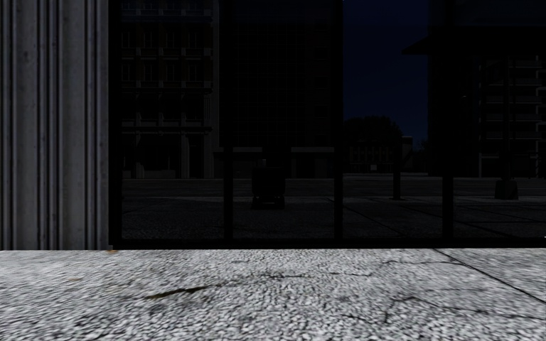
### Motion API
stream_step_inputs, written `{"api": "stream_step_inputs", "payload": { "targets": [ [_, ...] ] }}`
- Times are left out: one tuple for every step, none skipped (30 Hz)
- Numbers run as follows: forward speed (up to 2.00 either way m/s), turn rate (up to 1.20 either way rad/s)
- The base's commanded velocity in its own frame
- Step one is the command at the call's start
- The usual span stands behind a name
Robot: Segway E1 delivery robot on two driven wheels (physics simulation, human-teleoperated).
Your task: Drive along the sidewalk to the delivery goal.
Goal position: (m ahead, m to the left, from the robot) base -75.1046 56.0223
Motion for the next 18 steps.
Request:
{"api": "stream_step_inputs", "payload": {
  "targets": [
    [0.00,0.00],
    [0.00,0.00],
    [0.00,0.00],
    [0.00,0.00],
    [0.00,0.00],
    [0.00,0.00],
    [0.00,0.00],
    [0.00,0.00],
    [0.00,0.00],
    [0.00,0.00],
    [0.00,0.00],
    [0.00,0.00],
    [0.00,0.00],
    [0.00,0.00],
    [0.00,0.00],
    [0.00,0.00],
    [0.00,0.00],
    [0.00,0.00]
  ]
}}
